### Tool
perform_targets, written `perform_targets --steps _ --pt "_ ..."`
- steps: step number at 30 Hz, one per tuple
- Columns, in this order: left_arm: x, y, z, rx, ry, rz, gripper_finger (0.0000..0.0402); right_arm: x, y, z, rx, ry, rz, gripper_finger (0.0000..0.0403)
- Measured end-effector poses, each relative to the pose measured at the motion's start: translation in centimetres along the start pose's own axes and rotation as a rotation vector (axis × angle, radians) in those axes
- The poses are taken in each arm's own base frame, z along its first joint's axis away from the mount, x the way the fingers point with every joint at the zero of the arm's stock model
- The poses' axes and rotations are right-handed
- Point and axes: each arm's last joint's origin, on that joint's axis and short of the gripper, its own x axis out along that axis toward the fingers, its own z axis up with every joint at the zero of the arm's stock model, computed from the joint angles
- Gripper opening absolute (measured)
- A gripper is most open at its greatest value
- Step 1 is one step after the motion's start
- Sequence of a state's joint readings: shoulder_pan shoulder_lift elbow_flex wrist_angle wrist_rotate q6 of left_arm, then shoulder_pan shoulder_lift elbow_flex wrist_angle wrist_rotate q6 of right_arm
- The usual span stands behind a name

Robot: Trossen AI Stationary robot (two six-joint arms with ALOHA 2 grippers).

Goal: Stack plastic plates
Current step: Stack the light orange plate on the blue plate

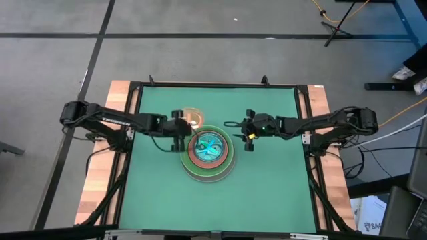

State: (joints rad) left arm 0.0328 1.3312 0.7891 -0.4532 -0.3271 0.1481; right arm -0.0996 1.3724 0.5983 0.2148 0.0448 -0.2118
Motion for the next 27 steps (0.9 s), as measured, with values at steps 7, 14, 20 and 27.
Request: perform_targets --steps 7,14,20,27 --pt "-1.7 -3.7 2.1 0.146 -0.218 -0.122 0.0001 -0.2 2.1 0.4 0.024 -0.017 0.067 0.017" --pt "-2.9 -5.9 3.2 0.213 -0.374 -0.297 0.0001 0.4 4.0 0.7 0.009 -0.053 0.118 0.017" --pt "-1.5 -7.2 2.7 0.236 -0.377 -0.35 0.0001 0.8 5.1 0.4 0.004 -0.029 0.1 0.017" --pt "0.9 -7.7 2.3 0.28 -0.306 -0.311 0.0001 0.8 5.0 0.3 0.025 -0.024 0.093 0.017"
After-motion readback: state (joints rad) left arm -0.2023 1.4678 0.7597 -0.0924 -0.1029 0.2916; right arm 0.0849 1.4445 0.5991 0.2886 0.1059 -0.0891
